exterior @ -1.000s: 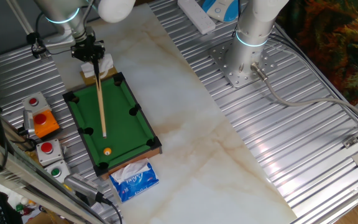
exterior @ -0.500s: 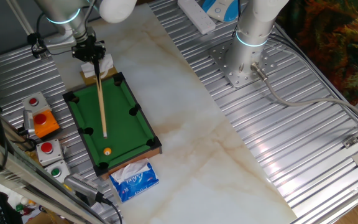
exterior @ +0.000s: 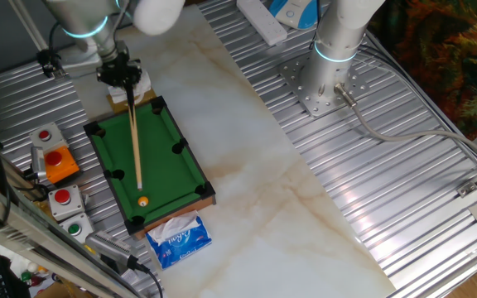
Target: Hit the pool ball
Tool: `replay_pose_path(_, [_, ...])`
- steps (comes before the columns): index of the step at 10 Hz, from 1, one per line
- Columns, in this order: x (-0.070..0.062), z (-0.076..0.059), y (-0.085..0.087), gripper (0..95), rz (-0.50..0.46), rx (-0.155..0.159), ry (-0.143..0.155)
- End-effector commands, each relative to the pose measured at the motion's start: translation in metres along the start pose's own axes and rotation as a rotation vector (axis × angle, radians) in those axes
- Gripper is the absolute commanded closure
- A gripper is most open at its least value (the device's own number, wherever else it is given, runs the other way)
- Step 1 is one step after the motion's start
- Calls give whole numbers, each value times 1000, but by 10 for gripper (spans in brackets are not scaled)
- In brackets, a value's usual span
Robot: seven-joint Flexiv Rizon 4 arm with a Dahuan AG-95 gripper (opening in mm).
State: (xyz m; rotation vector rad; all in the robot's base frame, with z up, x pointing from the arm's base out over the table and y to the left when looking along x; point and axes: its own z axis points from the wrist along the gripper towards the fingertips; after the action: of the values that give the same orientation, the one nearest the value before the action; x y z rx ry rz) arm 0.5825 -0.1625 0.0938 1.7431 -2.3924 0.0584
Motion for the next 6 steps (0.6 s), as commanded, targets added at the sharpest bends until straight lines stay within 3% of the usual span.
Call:
replay_pose_path(1, [-39, 0, 11, 950, 45, 0, -2])
replay_pose_path(2, [-47, -3, 14, 950, 53, 1, -5])
replay_pose_path(6, [-48, -6, 16, 950, 52, 3, -4])
